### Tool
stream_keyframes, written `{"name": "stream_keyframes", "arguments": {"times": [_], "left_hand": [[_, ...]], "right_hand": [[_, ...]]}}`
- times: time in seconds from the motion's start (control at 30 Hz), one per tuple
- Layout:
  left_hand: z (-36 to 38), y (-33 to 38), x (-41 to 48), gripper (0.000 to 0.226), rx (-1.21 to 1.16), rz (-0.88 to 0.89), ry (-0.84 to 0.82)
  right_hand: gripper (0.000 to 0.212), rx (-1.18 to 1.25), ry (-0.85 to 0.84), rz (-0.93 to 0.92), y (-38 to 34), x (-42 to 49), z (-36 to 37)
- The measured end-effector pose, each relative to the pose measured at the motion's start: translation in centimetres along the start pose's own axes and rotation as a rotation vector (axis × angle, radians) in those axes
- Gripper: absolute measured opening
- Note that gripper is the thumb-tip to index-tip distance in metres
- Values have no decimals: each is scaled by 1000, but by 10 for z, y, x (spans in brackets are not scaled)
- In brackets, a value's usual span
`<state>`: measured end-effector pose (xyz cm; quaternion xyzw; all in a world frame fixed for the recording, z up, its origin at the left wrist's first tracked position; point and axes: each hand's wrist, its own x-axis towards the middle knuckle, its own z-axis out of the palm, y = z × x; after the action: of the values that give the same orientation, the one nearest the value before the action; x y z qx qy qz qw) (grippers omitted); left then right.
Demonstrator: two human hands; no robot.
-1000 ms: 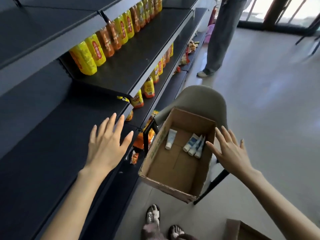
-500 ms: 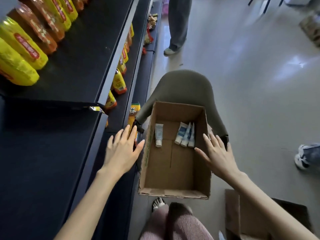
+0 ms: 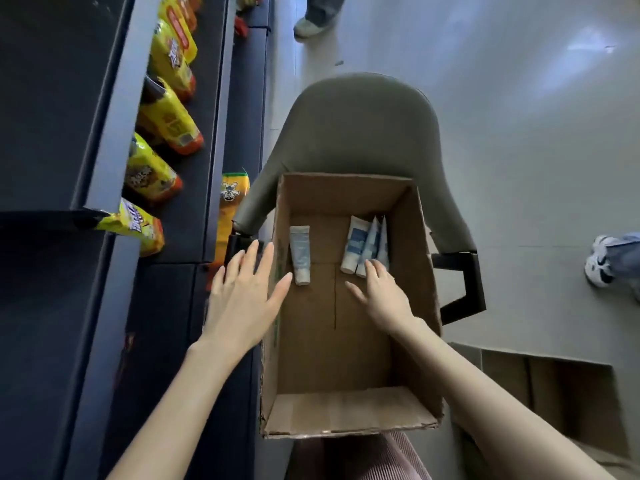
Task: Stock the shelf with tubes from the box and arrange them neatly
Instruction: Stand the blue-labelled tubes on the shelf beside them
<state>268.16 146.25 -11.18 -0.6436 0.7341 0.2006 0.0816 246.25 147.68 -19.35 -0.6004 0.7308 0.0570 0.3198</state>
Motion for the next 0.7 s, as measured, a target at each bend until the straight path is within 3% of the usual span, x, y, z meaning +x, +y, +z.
{"name": "stream_keyframes", "arguments": {"times": [0.2,0.37,0.7], "left_hand": [[23,-7,36,67,-17,-1,-34],[39,-6,44,76,-114,-11,-24],[50,6,39,70,-290,-8,11]], "right_hand": [[61,244,-83,84,4,79,33],[72,322,-141,225,9,129,54],[68,518,25,568,-23,173,86]]}}
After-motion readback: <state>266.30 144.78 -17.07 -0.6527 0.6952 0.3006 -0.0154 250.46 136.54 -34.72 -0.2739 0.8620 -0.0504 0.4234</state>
